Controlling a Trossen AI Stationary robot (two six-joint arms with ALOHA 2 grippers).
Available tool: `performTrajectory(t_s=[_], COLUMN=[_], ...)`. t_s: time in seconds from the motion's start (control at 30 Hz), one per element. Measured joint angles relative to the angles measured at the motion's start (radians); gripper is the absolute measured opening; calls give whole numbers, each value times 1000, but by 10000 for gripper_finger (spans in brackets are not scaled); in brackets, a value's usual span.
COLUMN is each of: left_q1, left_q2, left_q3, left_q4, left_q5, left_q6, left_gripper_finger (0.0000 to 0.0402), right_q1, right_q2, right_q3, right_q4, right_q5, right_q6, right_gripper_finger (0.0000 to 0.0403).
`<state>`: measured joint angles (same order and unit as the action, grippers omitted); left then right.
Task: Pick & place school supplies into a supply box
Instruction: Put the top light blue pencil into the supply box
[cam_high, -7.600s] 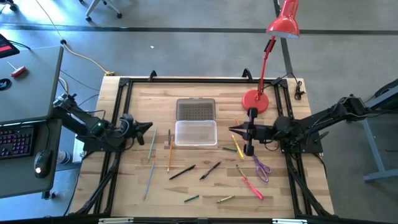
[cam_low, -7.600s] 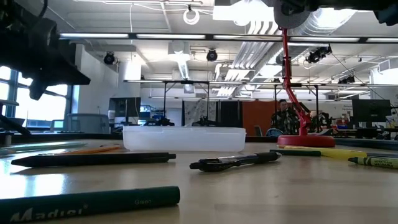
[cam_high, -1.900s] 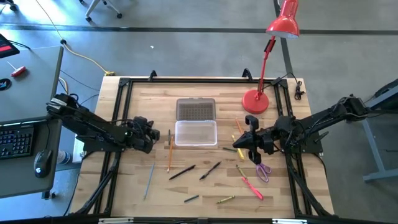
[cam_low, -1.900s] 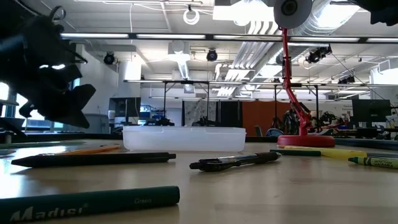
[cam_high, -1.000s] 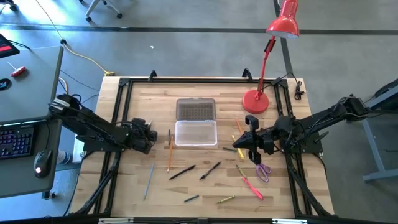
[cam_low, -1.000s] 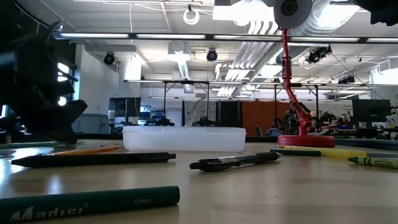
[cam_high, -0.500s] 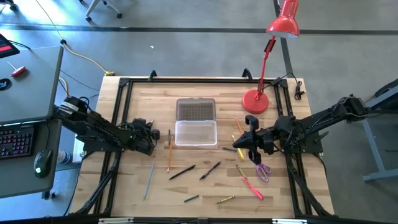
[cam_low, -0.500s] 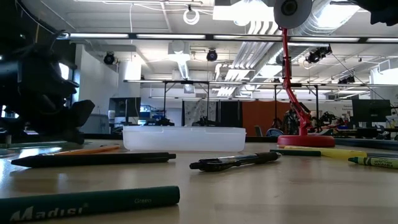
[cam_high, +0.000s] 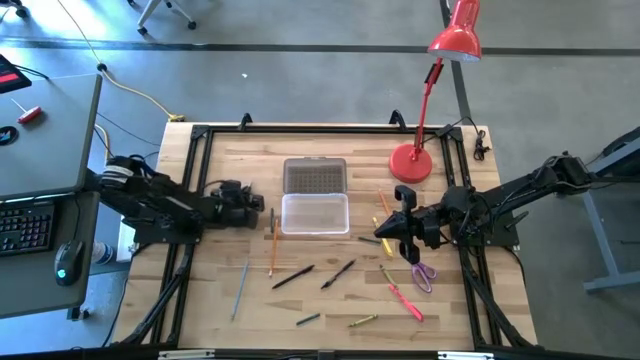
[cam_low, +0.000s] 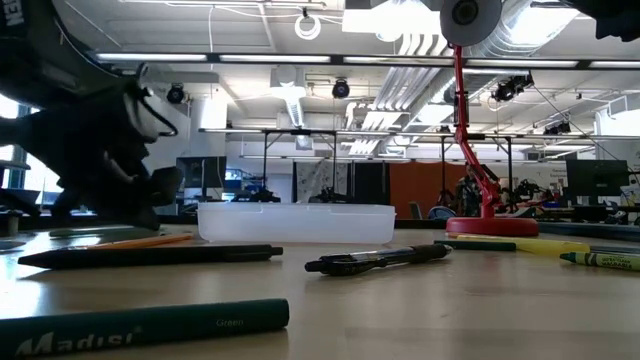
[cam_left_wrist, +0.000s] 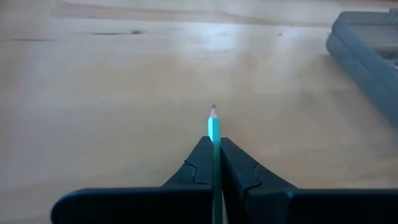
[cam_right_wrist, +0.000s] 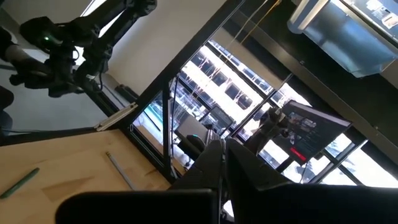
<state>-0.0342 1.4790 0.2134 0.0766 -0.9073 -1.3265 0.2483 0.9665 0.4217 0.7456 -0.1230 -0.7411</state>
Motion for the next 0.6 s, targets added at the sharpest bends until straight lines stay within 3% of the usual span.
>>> performTrajectory(t_s=[0.2, 0.37, 0.6], left_q1=[119, 139, 115], left_q2=[47, 73, 75], left_q3=[2, 11, 18], left_q4=[154, 195, 161], left_q5=[54, 87, 90], left_q6=[143, 222, 135], left_gripper_finger=[45, 86, 131], right_q1=[0, 0, 0], right_q2=[0, 0, 0], right_q3=[0, 0, 0], right_q4=[0, 0, 0], right_q5=[0, 0, 0], right_q6=[0, 0, 0], right_gripper_finger=[0, 0, 0])
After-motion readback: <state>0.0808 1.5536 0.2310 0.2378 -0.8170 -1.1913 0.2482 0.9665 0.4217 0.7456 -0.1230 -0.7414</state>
